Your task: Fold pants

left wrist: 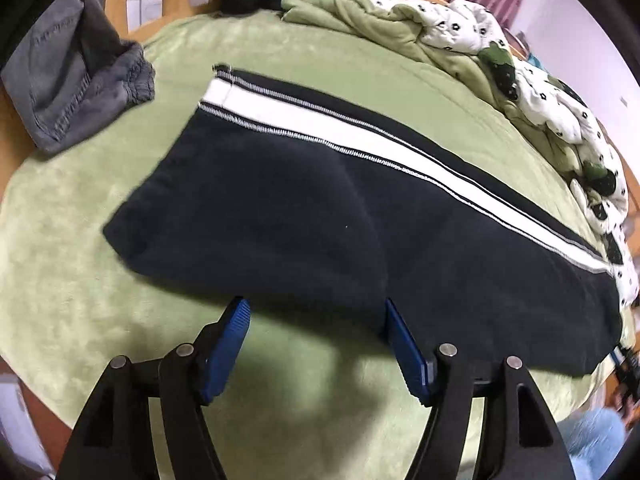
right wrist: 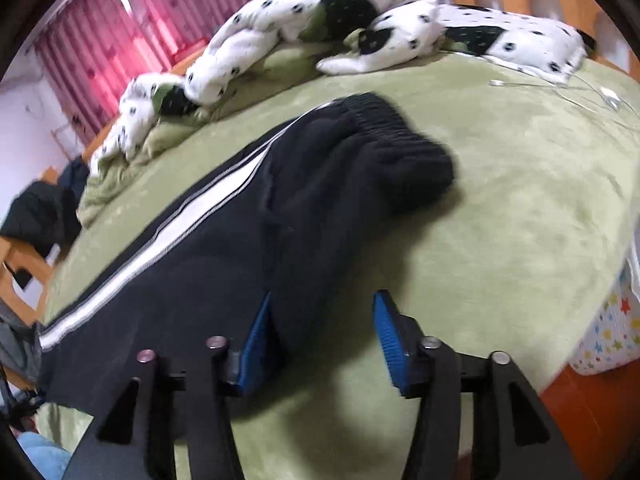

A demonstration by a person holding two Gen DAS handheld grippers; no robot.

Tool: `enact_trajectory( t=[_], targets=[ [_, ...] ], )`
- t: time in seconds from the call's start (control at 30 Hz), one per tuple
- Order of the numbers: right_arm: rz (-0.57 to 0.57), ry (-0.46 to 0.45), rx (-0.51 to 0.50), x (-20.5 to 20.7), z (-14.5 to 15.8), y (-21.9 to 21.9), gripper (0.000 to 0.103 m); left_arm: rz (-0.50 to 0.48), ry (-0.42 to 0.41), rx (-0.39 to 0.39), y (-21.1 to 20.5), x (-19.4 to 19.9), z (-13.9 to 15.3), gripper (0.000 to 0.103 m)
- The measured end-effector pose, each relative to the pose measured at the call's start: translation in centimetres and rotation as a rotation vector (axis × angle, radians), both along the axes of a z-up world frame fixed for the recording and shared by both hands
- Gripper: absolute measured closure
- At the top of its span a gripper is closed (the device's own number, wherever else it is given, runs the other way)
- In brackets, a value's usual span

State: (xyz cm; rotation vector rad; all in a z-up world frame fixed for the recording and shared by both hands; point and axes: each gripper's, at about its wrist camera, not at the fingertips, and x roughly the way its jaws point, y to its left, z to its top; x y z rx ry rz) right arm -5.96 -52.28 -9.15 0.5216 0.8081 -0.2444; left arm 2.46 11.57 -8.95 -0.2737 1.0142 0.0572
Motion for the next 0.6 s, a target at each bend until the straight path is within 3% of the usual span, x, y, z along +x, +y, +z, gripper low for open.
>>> enact_trajectory(
  t=[0.23, 0.33, 0.47, 0.57, 0.6],
  targets=[
    [-0.141, -0.081, 0.157, -1.5, 0.4, -5.1, 0.047, -0.019, -0.118, 0.086, -1.2, -1.4, 2.4, 0.036],
    [-0.164, -0.08, 0.225, 0.6, -0.3, -6.9, 0.044, -0.024, -0.158, 0.123, -1.6, -0.8, 3.4, 0.036],
    [-0.187, -0.013, 0.295, 4.9, -2.8, -8.3, 0.038, -0.038, -0.184, 0.154, -2.7, 1.0, 3.9, 0.036],
    [-0.221, -0.023, 0.332, 7.1, -4.1, -8.7, 0.032, -0.035, -0.183, 0.163, -3.0, 2.0, 3.7, 0.036],
    [-0.236, -0.021, 0.322, 7.7, -4.1, -8.7, 0.036, -0.038, -0.177, 0.153, -3.0, 2.3, 3.6, 0.036]
  ],
)
